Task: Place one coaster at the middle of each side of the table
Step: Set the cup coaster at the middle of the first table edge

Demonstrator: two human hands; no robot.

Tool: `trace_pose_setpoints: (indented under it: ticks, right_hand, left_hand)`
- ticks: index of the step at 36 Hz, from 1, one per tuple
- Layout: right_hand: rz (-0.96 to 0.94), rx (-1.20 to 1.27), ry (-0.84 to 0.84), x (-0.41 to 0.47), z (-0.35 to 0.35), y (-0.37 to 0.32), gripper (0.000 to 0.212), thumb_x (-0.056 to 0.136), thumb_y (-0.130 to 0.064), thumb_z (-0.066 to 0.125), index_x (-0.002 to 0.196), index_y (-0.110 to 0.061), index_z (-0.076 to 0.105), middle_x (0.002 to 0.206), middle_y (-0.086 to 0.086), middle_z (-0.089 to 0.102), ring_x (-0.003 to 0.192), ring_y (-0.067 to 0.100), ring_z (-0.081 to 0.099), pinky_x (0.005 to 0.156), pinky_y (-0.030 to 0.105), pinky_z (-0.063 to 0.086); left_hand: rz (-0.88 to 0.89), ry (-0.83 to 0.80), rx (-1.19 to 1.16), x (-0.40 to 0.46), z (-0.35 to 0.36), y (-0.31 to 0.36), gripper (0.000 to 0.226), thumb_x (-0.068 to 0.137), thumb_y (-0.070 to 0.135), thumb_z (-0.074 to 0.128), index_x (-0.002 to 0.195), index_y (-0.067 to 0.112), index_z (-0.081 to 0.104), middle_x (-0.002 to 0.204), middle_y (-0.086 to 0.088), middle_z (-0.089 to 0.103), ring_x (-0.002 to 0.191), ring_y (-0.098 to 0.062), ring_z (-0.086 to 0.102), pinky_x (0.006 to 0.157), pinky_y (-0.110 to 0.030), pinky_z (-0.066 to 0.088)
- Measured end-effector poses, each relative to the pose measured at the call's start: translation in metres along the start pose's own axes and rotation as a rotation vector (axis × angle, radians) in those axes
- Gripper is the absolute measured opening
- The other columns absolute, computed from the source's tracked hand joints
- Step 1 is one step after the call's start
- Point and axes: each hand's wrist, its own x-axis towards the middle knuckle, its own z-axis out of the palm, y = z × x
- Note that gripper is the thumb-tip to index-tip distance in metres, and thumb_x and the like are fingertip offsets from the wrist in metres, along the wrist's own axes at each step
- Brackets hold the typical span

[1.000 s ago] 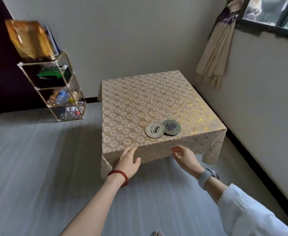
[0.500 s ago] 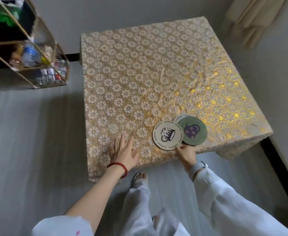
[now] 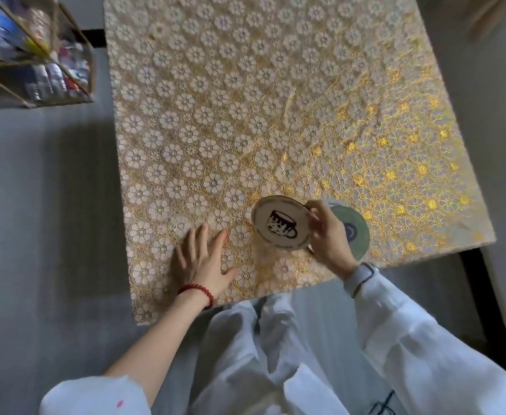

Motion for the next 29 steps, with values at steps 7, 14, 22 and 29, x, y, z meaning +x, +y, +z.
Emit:
trace_pose_setpoints:
  ticks: [7,14,22,29]
  right_hand:
    - [-0.182,-0.199,-0.476,0.036,-0.008,-0.013,0.029,0.091,-0.006,0.043,0.116,-0.013,0.056,0.117,0.012,0.063,0.106,0.025,0.061,0.077,0.027,0.058]
    - [-0.351,-0.536,-0.279,0.036,0.021,0.018,0.038,0.093,-0.006,0.038,0.128,-0.018,0.046,0.118,0.009,0.056,0.109,0.023,0.049,0.098,0.039,0.044]
    - [-0.026,-0.668,0.024,0.028,-0.034,0.064,0.058,0.085,-0.021,0.051,0.138,-0.020,0.025,0.146,0.014,0.028,0.134,0.033,0.022,0.108,0.056,0.023]
    - [0.189,-0.625,-0.006,0.043,-0.042,0.073,0.065,0.074,-0.037,0.067,0.126,-0.014,0.037,0.128,0.017,0.036,0.118,0.036,0.033,0.093,0.052,0.039]
  left_hand:
    - [-0.126,0.292,-0.503,-0.005,-0.009,0.020,0.029,0.090,0.025,0.047,0.114,0.011,0.057,0.126,-0.010,0.056,0.122,-0.025,0.043,0.100,-0.032,0.023]
    - [-0.159,0.200,-0.353,-0.015,0.013,0.032,0.043,0.082,0.036,0.058,0.120,0.015,0.054,0.123,-0.006,0.047,0.117,-0.023,0.034,0.098,-0.039,0.030]
    - [-0.223,0.188,-0.310,-0.012,0.024,0.050,0.059,0.069,0.036,0.070,0.120,0.017,0.047,0.134,-0.007,0.031,0.123,-0.025,0.022,0.104,-0.052,0.030]
    - [-0.239,0.249,-0.326,-0.009,0.020,0.061,0.047,0.067,0.017,0.072,0.106,0.010,0.048,0.120,-0.011,0.045,0.113,-0.025,0.035,0.098,-0.040,0.033]
